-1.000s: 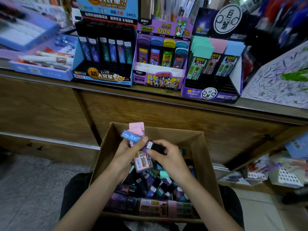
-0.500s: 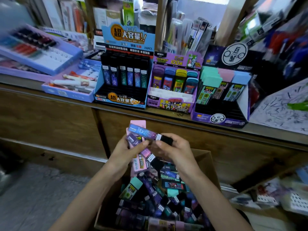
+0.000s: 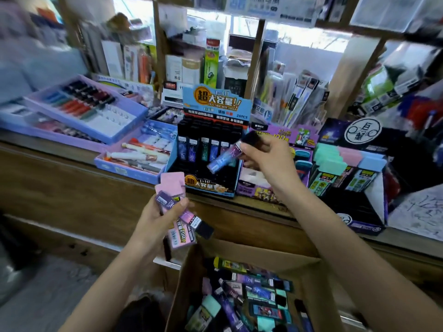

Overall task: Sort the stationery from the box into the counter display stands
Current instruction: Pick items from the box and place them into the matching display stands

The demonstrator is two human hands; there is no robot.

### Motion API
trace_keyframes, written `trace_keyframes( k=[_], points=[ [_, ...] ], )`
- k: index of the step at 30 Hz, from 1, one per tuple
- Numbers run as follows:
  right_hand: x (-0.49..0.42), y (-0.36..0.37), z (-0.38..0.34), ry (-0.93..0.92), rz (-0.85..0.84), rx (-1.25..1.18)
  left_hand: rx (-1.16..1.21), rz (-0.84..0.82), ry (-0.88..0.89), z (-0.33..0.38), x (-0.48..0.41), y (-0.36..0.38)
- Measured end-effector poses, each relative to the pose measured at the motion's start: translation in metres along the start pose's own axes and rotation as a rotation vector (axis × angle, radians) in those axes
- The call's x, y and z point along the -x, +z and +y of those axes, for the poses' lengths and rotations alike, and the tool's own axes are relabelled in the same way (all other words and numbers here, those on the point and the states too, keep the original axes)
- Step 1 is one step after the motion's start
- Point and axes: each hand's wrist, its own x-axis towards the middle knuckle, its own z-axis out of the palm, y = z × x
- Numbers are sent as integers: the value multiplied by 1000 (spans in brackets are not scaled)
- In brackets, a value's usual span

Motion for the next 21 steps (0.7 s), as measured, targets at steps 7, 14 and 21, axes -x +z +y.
trace_keyframes(
  k=[7,14,21],
  points=[
    [-62,46,-3,-132,-34,416,23,50,13,4,-10,-23],
    [-72,61,2,-111,-126,512,56,66,-8,2,-14,-32],
    [-79,66,-5,-18,-149,447,87,78,-16,3,-17,-31]
  ],
)
